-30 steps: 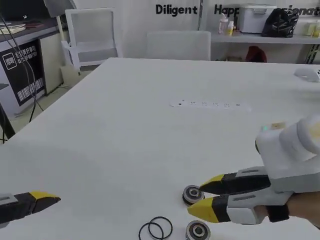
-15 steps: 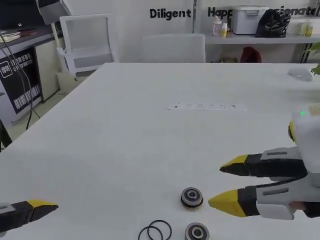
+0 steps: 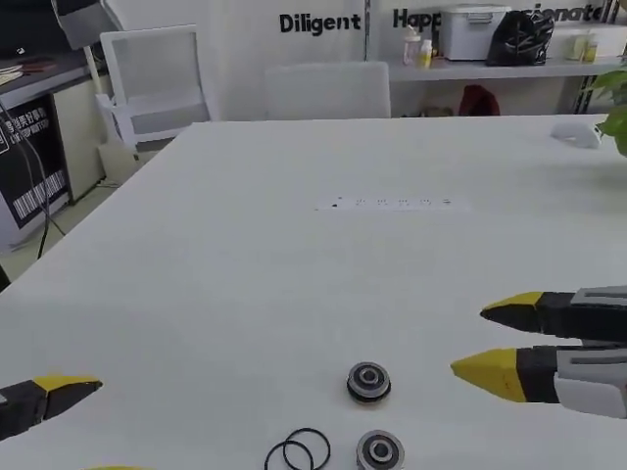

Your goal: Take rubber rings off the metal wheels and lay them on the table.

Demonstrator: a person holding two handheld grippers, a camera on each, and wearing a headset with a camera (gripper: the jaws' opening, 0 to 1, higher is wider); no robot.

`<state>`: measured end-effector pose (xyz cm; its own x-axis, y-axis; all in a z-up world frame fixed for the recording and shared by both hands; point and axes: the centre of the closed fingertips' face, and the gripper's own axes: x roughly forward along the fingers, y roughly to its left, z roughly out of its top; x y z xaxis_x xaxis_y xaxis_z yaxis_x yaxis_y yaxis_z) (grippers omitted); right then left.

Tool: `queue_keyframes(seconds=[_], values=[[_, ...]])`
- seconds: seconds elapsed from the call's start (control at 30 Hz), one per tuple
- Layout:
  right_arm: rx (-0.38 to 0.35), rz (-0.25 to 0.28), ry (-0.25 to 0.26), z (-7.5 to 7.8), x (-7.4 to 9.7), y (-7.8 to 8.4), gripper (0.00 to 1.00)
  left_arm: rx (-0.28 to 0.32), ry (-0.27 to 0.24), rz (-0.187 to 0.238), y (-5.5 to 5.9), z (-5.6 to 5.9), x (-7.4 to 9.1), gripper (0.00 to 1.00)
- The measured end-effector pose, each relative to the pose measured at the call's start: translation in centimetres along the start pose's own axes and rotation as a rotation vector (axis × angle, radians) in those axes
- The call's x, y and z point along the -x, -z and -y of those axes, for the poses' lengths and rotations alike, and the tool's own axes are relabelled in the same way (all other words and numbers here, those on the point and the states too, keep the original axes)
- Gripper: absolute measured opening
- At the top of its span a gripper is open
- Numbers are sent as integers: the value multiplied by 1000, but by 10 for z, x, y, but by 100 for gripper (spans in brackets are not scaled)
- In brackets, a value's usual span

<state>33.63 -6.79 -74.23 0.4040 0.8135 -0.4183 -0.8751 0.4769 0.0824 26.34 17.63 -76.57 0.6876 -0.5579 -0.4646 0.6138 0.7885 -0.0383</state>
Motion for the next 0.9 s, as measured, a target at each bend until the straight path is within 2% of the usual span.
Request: queue_keyframes(seconds=[0.13,0.23,0.3,0.33,0.57,0.7,0.9], values=[[-35,15,21,4,6,6,42,-79,10,-11,-4,2,1,74],[-62,23,32,5,8,10,42,-92,23,-26,-8,4,2,75],[-71,23,39,6,10,13,42,-108,32,-22,-14,6,3,76],[-79,25,44,7,11,15,42,-129,35,-14,-22,8,4,76],[-137,38,62,10,14,27,42,-193,58,12,-51,15,5,75],[-166,34,67,9,15,36,41,-222,77,15,-61,19,4,75],[-189,8,77,9,15,51,41,-306,105,4,-73,24,-1,77]])
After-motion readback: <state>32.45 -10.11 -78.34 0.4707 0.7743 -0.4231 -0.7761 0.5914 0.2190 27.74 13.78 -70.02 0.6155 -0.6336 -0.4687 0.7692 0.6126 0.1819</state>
